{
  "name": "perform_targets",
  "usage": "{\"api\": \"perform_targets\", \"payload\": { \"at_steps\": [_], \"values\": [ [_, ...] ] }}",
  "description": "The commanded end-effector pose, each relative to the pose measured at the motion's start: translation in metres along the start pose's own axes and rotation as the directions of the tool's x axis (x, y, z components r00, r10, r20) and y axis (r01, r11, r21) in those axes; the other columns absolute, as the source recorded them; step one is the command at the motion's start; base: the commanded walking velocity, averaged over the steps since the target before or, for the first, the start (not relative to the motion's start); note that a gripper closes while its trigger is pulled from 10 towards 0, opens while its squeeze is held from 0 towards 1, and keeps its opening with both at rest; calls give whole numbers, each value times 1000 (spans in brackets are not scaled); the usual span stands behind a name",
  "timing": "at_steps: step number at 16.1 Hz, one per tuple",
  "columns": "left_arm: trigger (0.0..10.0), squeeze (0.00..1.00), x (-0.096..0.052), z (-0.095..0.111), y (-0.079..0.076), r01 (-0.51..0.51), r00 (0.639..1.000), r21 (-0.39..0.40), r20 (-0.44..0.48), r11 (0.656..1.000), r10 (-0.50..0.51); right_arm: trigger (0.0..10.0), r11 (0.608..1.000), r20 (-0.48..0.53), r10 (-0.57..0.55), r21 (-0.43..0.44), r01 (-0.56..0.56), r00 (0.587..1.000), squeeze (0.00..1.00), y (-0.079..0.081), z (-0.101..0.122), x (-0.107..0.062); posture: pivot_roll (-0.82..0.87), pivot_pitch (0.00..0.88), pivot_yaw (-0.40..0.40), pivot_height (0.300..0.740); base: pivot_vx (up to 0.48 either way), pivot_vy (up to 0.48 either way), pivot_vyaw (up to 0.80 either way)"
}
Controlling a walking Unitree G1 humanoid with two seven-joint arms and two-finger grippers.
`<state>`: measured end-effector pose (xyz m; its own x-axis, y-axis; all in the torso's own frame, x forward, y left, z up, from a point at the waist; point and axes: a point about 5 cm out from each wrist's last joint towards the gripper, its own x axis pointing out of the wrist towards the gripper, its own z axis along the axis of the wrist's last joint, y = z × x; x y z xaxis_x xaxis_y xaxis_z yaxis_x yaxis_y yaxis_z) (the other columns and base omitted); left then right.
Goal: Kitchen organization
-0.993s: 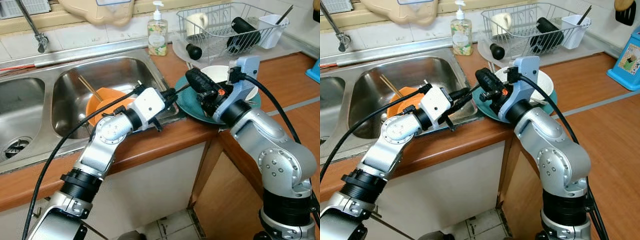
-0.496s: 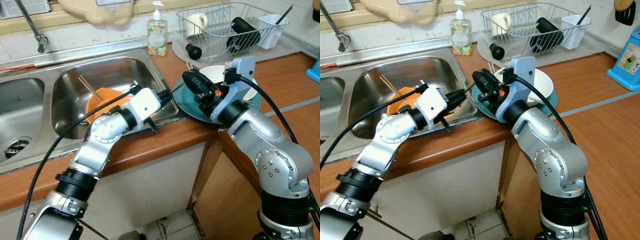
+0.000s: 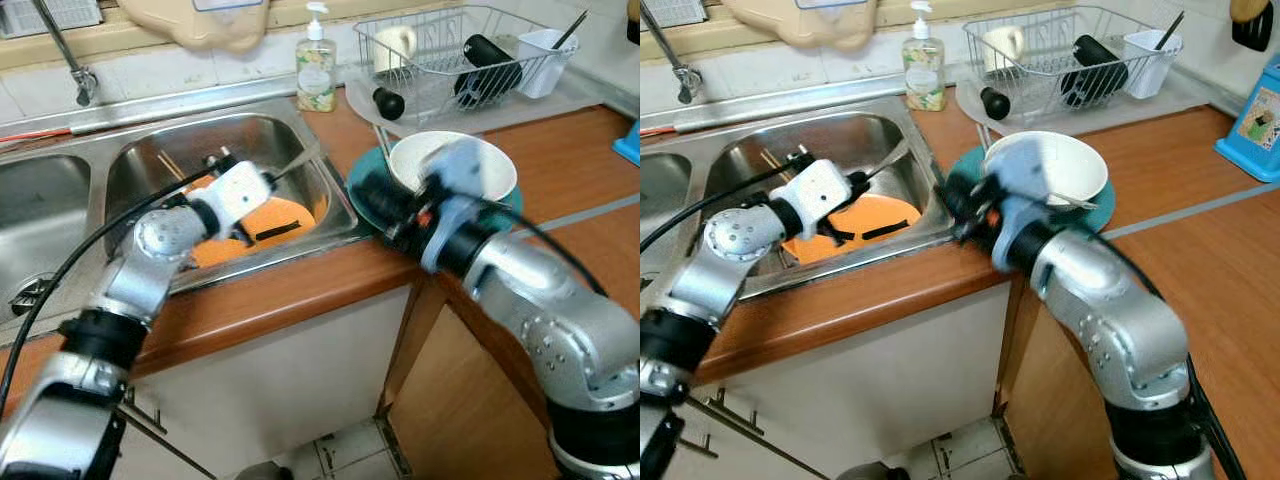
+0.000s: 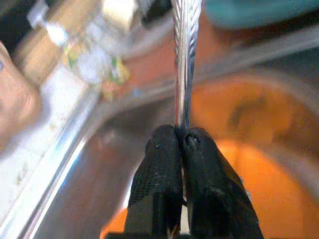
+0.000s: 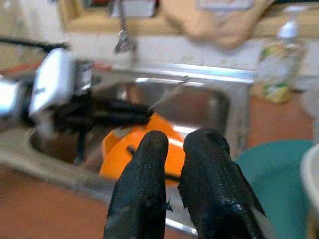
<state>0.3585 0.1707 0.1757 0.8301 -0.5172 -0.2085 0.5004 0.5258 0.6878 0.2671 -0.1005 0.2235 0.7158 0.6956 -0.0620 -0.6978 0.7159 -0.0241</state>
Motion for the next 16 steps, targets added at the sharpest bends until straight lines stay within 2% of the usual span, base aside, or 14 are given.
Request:
{"api": "perform_targets", "payload": {
  "at_steps": [1, 3, 4, 5, 6, 7, 9, 11, 13, 14, 16],
  "values": [
    [0, 0, -2, -9, 7, -6, 998, 29, -61, 1000, 7, 10000, 999, -19, 46, -15, -46, 999, 0, 8, -1, -1, -140, 0, 78, 740, 0, 0, 0],
    [0, 0, -3, -20, 19, -2, 989, 45, -146, 999, 9, 10000, 995, -76, 80, -45, -83, 994, 0, 13, -8, -3, -141, 0, 75, 740, 0, 0, 0],
    [863, 0, -2, -29, 25, 18, 976, 39, -220, 999, -9, 10000, 994, -108, 88, -52, -94, 990, 0, 13, -13, -4, -142, 0, 75, 740, 0, 0, 0],
    [1451, 0, -2, -33, 28, 26, 968, 31, -250, 999, -17, 10000, 994, -120, 95, -50, -102, 988, 0, 14, -15, -5, -144, 0, 76, 740, 0, 0, 0],
    [3843, 0, -3, -39, 31, 31, 953, 4, -303, 1000, -28, 10000, 992, -135, 113, -49, -121, 984, 0, 16, -17, -6, -145, 0, 77, 740, 0, 0, 0],
    [10000, 0, -2, -44, 32, 34, 938, -46, -343, 998, -48, 10000, 990, -149, 125, -53, -134, 981, 0, 18, -18, -7, -148, 0, 81, 740, 0, 0, 0],
    [10000, 0, 0, -48, 31, 58, 920, -95, -382, 994, -91, 10000, 988, -165, 126, -62, -138, 978, 0, 18, -21, -8, -152, 0, 83, 740, 0, 0, 0],
    [10000, 0, 0, -56, 23, 118, 885, -135, -435, 984, -166, 10000, 988, -176, 127, -66, -141, 976, 0, 18, -22, -9, -157, 0, 83, 740, 0, 0, 0],
    [10000, 0, -1, -60, 20, 138, 868, -144, -458, 980, -190, 10000, 987, -181, 132, -68, -146, 975, 0, 18, -22, -9, -160, 0, 83, 740, 0, 0, 0],
    [10000, 988, -2, -62, 19, 138, 862, -145, -469, 980, -190, 10000, 986, -186, 132, -73, -148, 974, 0, 18, -23, -9, -161, 0, 83, 740, 0, 0, 0],
    [10000, 1000, -2, -63, 18, 141, 860, -149, -471, 979, -196, 10000, 986, -187, 130, -75, -146, 974, 0, 18, -24, -9, -162, 0, 82, 740, 0, 0, 0]
  ]
}}
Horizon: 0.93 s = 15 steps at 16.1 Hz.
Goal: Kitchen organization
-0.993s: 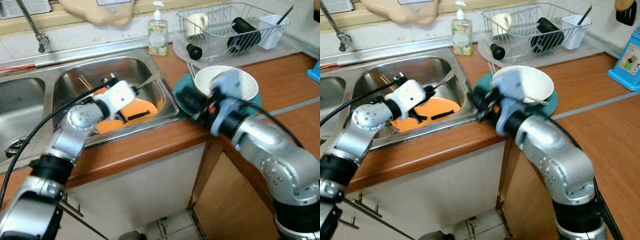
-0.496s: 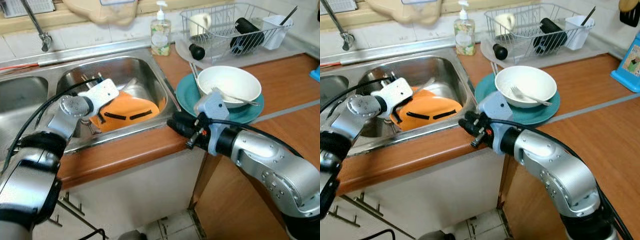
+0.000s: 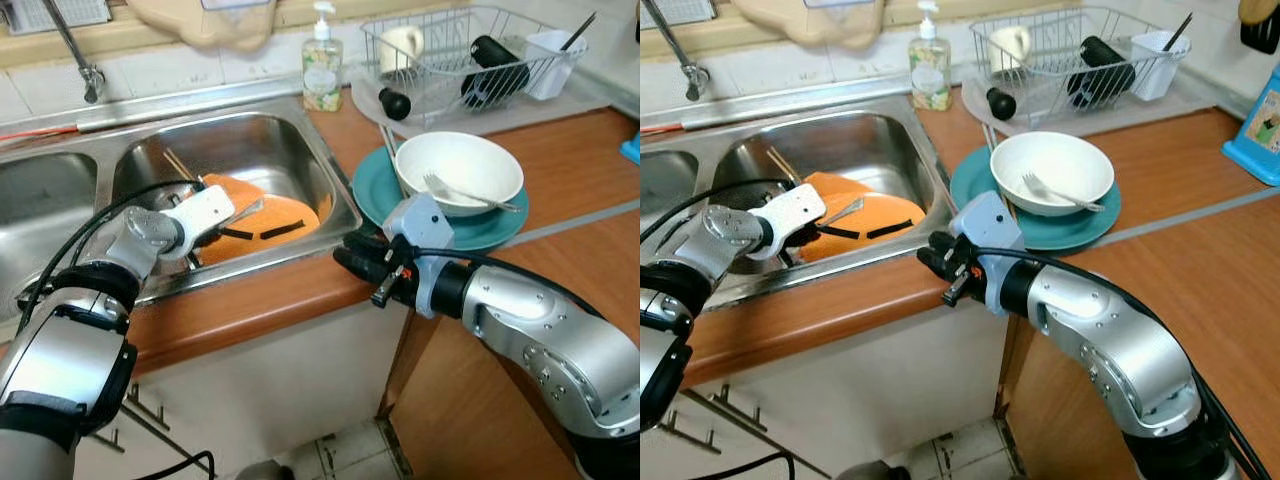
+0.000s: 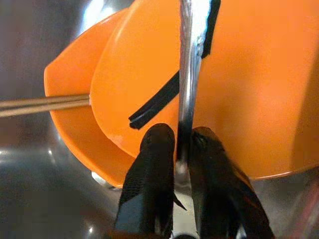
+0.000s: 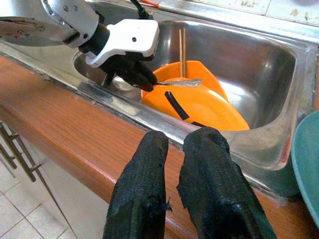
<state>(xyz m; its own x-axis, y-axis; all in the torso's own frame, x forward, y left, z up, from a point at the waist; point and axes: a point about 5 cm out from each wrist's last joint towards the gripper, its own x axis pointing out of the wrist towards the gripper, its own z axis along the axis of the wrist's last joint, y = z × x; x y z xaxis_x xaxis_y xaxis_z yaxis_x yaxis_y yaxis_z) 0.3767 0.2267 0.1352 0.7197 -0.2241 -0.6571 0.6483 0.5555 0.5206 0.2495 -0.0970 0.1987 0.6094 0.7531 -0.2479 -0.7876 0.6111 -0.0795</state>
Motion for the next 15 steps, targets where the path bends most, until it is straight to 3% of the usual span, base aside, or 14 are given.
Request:
{"api": "perform_targets", "payload": {
  "at_steps": [1, 7, 8, 9, 10, 11, 12, 13, 14, 15],
  "values": [
    [10000, 1000, -2, 9, 6, -8, 1000, 18, 16, 1000, 8, 10000, 1000, 0, 10, -13, -10, 1000, 0, 2, 1, 0, -162, 0, 82, 740, 0, 0, 0],
    [10000, 1000, 0, 4, 2, -8, 1000, 9, 26, 1000, 7, 10000, 999, 1, -4, -34, 4, 1000, 0, 1, 0, 1, -161, 0, 74, 740, 0, 0, 0],
    [10000, 98, -1, 5, 4, -37, 998, -7, 56, 999, 38, 10000, 999, 18, -27, -38, 27, 999, 0, -1, 2, 1, -161, 0, 74, 740, 0, 0, 0],
    [10000, 0, -3, 12, 6, -64, 985, -75, 158, 995, 75, 10000, 994, 63, -105, -33, 107, 993, 0, -9, 6, 0, -163, 0, 70, 740, 0, 0, 0],
    [10000, 0, -3, 15, 6, -69, 978, -94, 190, 993, 86, 10000, 990, 76, -133, -30, 136, 988, 0, -12, 7, 0, -164, 0, 70, 740, 0, 0, 0],
    [10000, 0, -6, 23, 5, -79, 939, -131, 324, 988, 118, 10000, 979, 125, -203, -5, 205, 971, 0, -23, 12, -4, -163, 0, 66, 740, 0, 0, 0],
    [10000, 0, -7, 25, 2, -63, 909, -197, 394, 978, 138, 10000, 969, 157, -248, 19, 248, 956, 263, -31, 17, -7, -164, 0, 65, 740, 0, 0, 0],
    [10000, 0, -8, 25, 2, -55, 899, -217, 415, 975, 143, 10000, 965, 169, -262, 29, 261, 950, 263, -34, 18, -9, -164, 0, 64, 740, 0, 0, 0],
    [10000, 0, -10, 26, -1, -31, 868, -262, 471, 965, 156, 10000, 954, 198, -300, 42, 298, 933, 992, -40, 21, -12, -161, 0, 64, 740, 0, 0, 0],
    [10000, 0, -16, 30, -4, -7, 808, -322, 556, 947, 195, 10000, 941, 252, -339, 77, 330, 907, 1000, -48, 26, -19, -155, 0, 60, 740, 0, 0, 0]
  ]
}}
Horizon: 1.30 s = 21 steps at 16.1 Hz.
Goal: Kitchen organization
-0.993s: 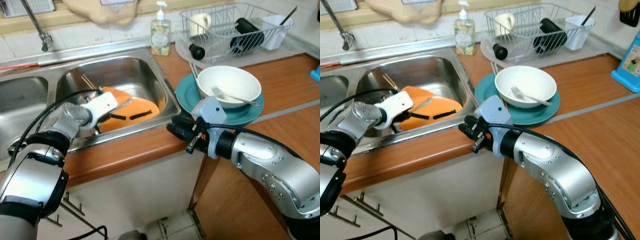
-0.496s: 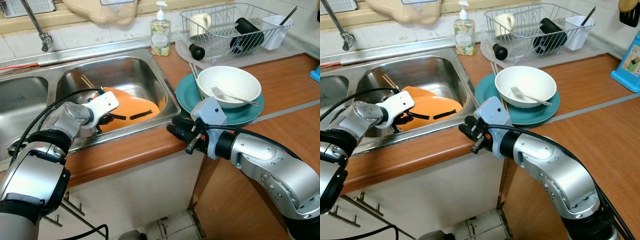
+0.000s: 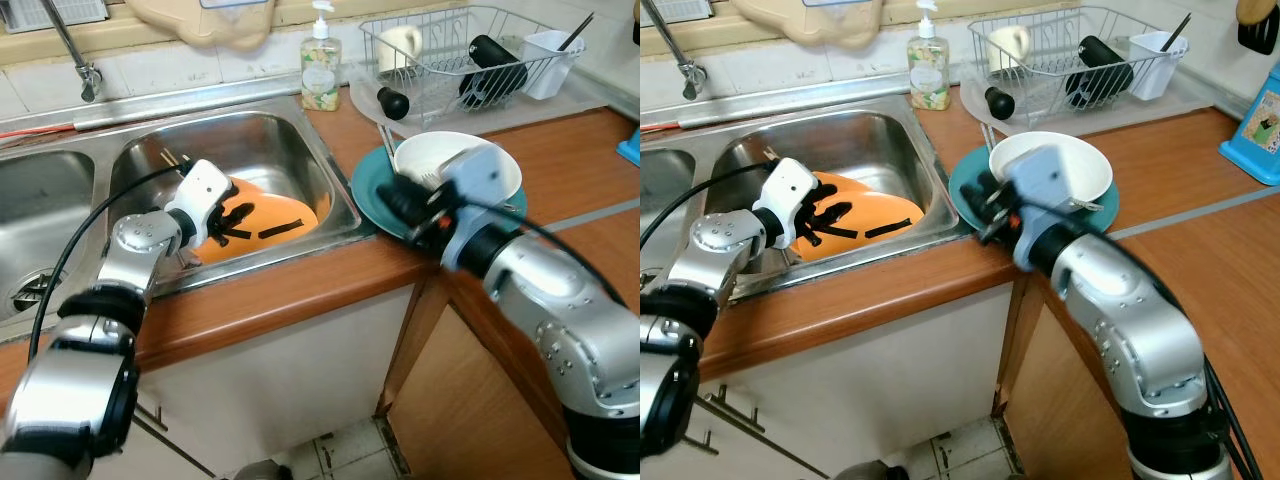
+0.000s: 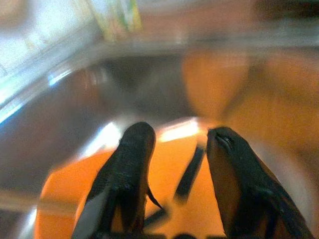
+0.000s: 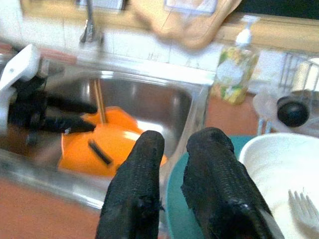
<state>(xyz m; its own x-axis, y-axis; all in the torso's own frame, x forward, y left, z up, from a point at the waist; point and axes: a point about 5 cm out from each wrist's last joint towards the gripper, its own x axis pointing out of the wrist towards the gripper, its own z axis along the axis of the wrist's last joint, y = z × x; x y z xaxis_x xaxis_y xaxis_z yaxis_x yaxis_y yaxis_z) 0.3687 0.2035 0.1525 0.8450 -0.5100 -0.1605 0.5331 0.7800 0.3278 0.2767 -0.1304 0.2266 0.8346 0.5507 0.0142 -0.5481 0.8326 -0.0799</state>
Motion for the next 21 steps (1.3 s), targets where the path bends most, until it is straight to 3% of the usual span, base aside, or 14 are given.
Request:
{"api": "perform_targets", "payload": {
  "at_steps": [1, 3, 8, 9, 10, 11, 12, 13, 14, 17, 18, 19, 20, 21],
  "values": [
    [10000, 0, -6, 14, -2, -8, 991, -61, 134, 998, 16, 10000, 997, 90, -77, 9, 76, 993, 1000, -15, 11, -5, -154, 0, 57, 740, 0, 0, 0],
    [10000, 0, -15, 21, -19, 22, 972, -94, 234, 995, 1, 10000, 985, 134, -170, 7, 171, 976, 1000, -34, 14, -12, -152, 0, 50, 740, 0, 0, 0],
    [10000, 0, -37, 28, -64, 102, 946, -166, 322, 981, -43, 10000, 963, 135, -271, 38, 268, 953, 1000, -61, -5, -38, -147, 0, 55, 740, 0, 0, 0],
    [10000, 267, -39, 28, -68, 123, 945, -171, 320, 978, -63, 10000, 962, 136, -274, 43, 271, 952, 1000, -61, -5, -40, -148, 0, 58, 740, 0, 0, 0],
    [10000, 816, -40, 26, -73, 141, 948, -167, 307, 976, -85, 10000, 962, 135, -275, 45, 271, 952, 1000, -62, -6, -41, -148, 0, 58, 740, 0, 0, 0],
    [10000, 1000, -46, 18, -89, 194, 955, -156, 256, 968, -150, 10000, 959, 124, -284, 46, 281, 951, 1000, -64, -11, -47, -156, 0, 66, 740, 0, 0, 0],
    [10000, 1000, -48, 15, -96, 215, 954, -144, 244, 966, -175, 10000, 954, 113, -301, 50, 297, 947, 1000, -67, -16, -51, -157, 0, 67, 740, 0, 0, 0],
    [10000, 353, -51, 14, -102, 242, 949, -140, 240, 960, -204, 10000, 952, 107, -305, 71, 299, 946, 824, -69, -21, -53, -159, 0, 68, 740, 0, 0, 0],
    [10000, 0, -53, 12, -106, 266, 944, -146, 241, 953, -227, 10000, 955, 97, -290, 92, 282, 952, 0, -69, -26, -55, -159, 0, 65, 740, 0, 0, 0],
    [10000, 0, -53, 13, -111, 304, 934, -145, 239, 942, -265, 10000, 964, 81, -252, 115, 242, 964, 0, -66, -34, -53, -159, 0, 65, 740, 0, 0, 0],
    [10000, 0, -53, 14, -112, 309, 933, -149, 237, 939, -270, 9412, 963, 77, -252, 117, 242, 965, 0, -66, -35, -53, -159, 0, 65, 740, 0, 0, 0],
    [10000, 0, -54, 14, -115, 333, 928, -155, 228, 930, -294, 3882, 962, 63, -252, 121, 243, 966, 0, -66, -38, -52, -157, 0, 64, 740, 0, 0, 0],
    [10000, 0, -56, 12, -119, 363, 920, -159, 216, 918, -326, 745, 961, 56, -252, 133, 243, 966, 0, -67, -41, -50, -157, 0, 65, 740, 0, 0, 0],
    [10000, 0, -56, 11, -120, 369, 919, -160, 210, 916, -334, 0, 961, 58, -249, 141, 239, 967, 0, -67, -42, -49, -157, 0, 65, 740, 0, 0, 0]
  ]
}}
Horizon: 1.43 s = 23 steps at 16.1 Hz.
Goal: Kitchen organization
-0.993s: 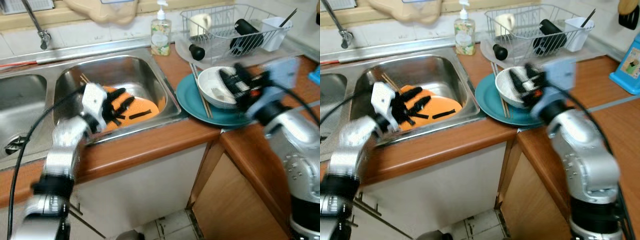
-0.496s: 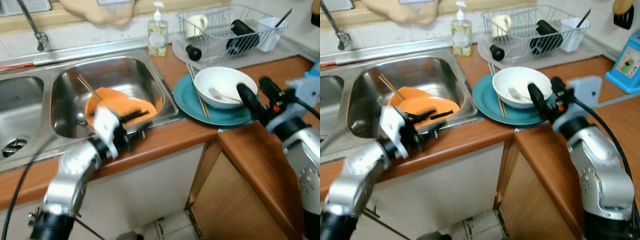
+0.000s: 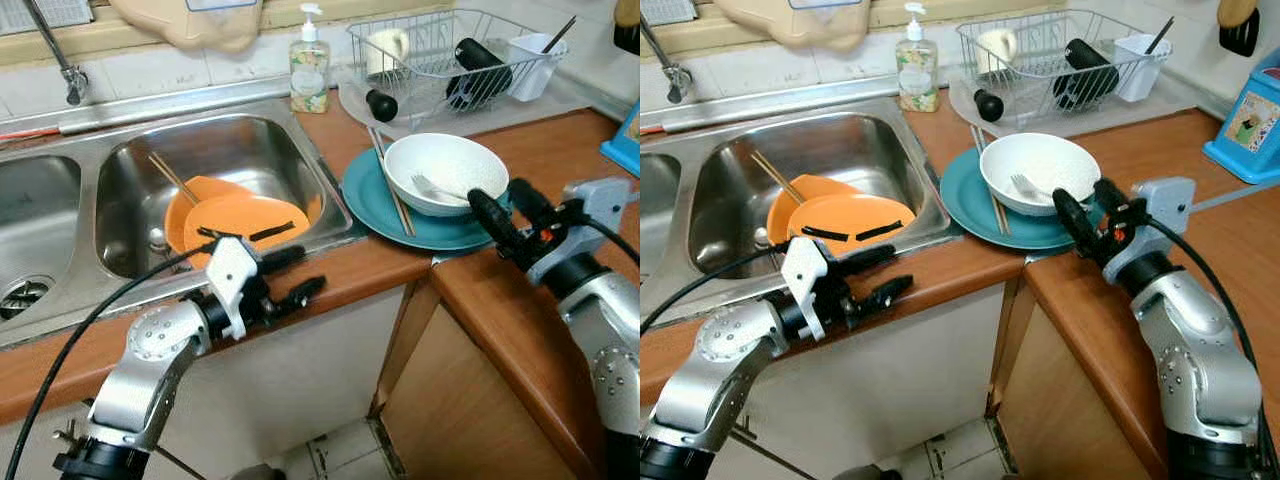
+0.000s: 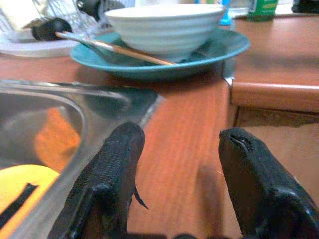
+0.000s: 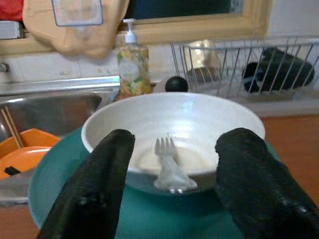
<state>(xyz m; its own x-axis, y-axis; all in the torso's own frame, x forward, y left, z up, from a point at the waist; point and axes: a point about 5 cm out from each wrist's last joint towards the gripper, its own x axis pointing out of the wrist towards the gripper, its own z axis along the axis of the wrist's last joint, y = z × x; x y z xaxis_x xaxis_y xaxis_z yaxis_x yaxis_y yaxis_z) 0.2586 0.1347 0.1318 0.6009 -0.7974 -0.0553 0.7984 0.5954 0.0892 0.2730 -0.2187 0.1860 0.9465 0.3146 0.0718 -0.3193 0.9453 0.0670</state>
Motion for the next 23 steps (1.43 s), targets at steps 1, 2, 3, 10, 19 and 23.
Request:
{"api": "perform_targets", "payload": {
  "at_steps": [1, 2, 3, 10, 19, 23],
  "values": [
    [10000, 0, -1, 1, -2, 22, 1000, 1, -10, 1000, -22, 0, 1000, 19, 19, 9, -19, 1000, 0, 2, 2, 3, -157, 0, 64, 740, 0, 0, 0],
    [10000, 0, -2, 0, -2, 25, 1000, 1, -14, 1000, -25, 0, 1000, 16, 22, 23, -22, 1000, 0, 2, 0, 5, -155, 0, 63, 740, 0, 0, 0],
    [10000, 0, -2, 0, -2, 25, 1000, 2, -15, 1000, -25, 0, 999, 16, 22, 29, -23, 1000, 0, 2, -1, 5, -153, 0, 62, 740, 0, 0, 0],
    [10000, 0, -1, 1, -1, 19, 1000, -3, -24, 1000, -19, 0, 997, 23, 52, 54, -54, 998, 0, 5, -5, 10, -150, 0, 64, 740, 0, 0, 0],
    [10000, 0, 2, 8, 5, -21, 1000, 51, 0, 998, 21, 0, 998, 61, 43, 33, -46, 997, 0, 5, 7, 13, -149, 0, 64, 740, 0, 0, 0],
    [10000, 0, 10, 29, 18, -66, 997, 201, 49, 977, 57, 0, 995, 164, 102, 6, -105, 981, 0, 19, 40, 22, -147, 0, 66, 740, 0, 0, 0]
  ]
}}
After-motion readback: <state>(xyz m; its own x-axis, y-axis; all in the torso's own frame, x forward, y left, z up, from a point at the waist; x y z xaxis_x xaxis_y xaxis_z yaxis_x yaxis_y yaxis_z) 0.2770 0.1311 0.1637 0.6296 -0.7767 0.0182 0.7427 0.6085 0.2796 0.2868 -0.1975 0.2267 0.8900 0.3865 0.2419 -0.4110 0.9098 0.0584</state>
